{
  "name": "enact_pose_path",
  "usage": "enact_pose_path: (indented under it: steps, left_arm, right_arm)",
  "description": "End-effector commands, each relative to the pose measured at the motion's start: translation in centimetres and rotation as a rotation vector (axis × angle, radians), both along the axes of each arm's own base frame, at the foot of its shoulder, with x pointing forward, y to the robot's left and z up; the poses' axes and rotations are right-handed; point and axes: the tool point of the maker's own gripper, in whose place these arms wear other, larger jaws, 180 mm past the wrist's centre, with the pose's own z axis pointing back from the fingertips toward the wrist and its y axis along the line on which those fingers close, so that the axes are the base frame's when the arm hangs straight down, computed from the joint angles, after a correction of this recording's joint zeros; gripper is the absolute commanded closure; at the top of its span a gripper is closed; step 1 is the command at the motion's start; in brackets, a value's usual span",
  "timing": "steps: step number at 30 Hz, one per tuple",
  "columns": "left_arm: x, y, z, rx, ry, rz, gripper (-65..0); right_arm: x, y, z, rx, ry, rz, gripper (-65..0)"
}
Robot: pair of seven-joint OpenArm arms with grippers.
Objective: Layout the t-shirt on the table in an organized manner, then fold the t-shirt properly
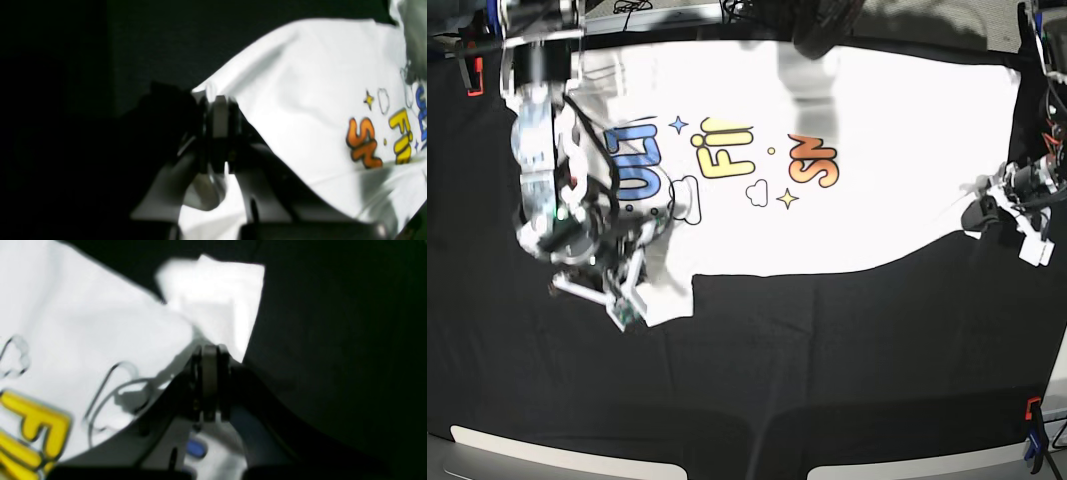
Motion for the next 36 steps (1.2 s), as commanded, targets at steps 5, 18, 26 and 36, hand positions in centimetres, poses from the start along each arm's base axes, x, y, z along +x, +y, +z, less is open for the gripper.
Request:
enact_pose_path:
  steps: [5,18,26,36]
  left_arm:
    - [0.8,-0.8,3.6,0.033,-0.117,-0.058,0.0]
    - [0.1,-3.7,7.0,0.072,-0.178,-0.189,0.0]
    - [-1.1,-3.9,6.4,0.069,-0.154,-0.199,0.0]
    - [-2.3,-4.4,9.2,0.166,-0.222,-0.293,0.0]
  right_arm:
    - [-1.9,0.7,3.9,0.000,-0.117,0.028,0.0]
    - [-8.4,-4.4,3.5,-0.064,-0.071,-0.082,0.0]
    - [-10.7,-8.4,2.8,-0.087,-0.043,-0.191,0.0]
    - [-11.2,-11.3,3.9,-0.090,-0.057,-0.250,0.0]
